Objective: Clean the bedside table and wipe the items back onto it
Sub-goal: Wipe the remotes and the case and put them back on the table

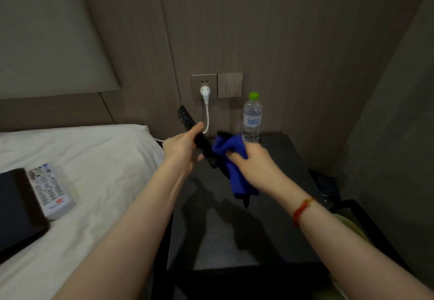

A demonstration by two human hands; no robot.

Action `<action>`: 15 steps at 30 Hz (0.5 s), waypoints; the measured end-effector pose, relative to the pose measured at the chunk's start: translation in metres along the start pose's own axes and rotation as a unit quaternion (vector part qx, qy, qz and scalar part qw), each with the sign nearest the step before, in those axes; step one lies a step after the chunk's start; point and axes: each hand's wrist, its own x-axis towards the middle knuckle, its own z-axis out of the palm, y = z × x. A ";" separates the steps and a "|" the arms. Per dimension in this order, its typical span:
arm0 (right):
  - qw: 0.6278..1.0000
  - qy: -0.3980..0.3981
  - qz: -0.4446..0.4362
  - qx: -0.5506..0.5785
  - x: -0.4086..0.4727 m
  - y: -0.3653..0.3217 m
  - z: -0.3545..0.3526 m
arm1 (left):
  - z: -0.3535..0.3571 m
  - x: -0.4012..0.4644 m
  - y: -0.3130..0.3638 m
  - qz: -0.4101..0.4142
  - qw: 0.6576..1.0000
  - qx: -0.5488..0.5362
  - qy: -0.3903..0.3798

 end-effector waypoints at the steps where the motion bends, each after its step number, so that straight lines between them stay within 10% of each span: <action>1: 0.999 0.016 0.020 0.036 0.010 0.002 -0.006 | 0.004 0.017 -0.001 0.001 1.000 0.011 0.022; 9: 0.898 0.139 0.126 0.398 0.065 0.044 -0.054 | 0.052 0.121 -0.056 -0.003 0.974 0.208 0.085; 15: 0.865 0.156 0.126 0.460 0.081 0.078 -0.070 | 0.079 0.172 -0.101 0.005 0.941 0.327 0.089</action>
